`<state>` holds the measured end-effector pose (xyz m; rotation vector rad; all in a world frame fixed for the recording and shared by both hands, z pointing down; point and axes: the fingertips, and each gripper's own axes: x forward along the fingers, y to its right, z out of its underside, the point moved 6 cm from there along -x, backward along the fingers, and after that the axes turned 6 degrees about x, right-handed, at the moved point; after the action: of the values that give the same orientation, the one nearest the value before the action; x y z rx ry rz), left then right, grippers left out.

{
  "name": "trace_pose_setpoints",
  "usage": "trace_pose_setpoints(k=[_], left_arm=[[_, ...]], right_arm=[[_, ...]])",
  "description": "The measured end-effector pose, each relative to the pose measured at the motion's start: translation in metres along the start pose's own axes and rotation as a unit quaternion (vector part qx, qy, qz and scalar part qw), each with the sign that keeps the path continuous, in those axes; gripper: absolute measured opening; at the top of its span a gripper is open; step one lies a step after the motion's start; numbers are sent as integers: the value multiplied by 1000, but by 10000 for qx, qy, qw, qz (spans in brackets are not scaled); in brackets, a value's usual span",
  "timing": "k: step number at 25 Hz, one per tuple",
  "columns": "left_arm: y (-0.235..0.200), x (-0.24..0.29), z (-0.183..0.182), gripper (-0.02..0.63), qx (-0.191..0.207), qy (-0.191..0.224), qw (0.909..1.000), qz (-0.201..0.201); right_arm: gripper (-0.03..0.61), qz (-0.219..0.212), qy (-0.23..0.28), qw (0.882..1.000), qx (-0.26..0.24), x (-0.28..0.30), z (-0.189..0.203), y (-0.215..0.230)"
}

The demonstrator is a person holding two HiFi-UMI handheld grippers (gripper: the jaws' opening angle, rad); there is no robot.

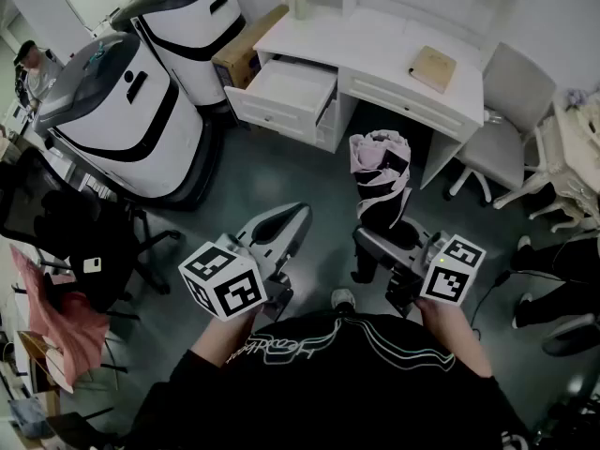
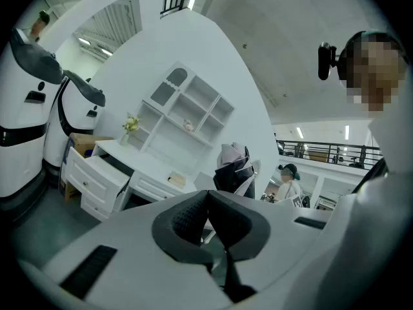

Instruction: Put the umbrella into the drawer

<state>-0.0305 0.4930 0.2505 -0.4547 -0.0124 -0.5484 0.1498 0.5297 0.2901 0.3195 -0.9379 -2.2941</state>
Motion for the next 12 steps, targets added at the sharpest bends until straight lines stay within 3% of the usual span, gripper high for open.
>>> trace_pose_setpoints(k=[12], left_arm=[[4,15,-3,20,211,116,9997,24]], right_arm=[[224,-159,-10,9997,-181,-2,-12,7]])
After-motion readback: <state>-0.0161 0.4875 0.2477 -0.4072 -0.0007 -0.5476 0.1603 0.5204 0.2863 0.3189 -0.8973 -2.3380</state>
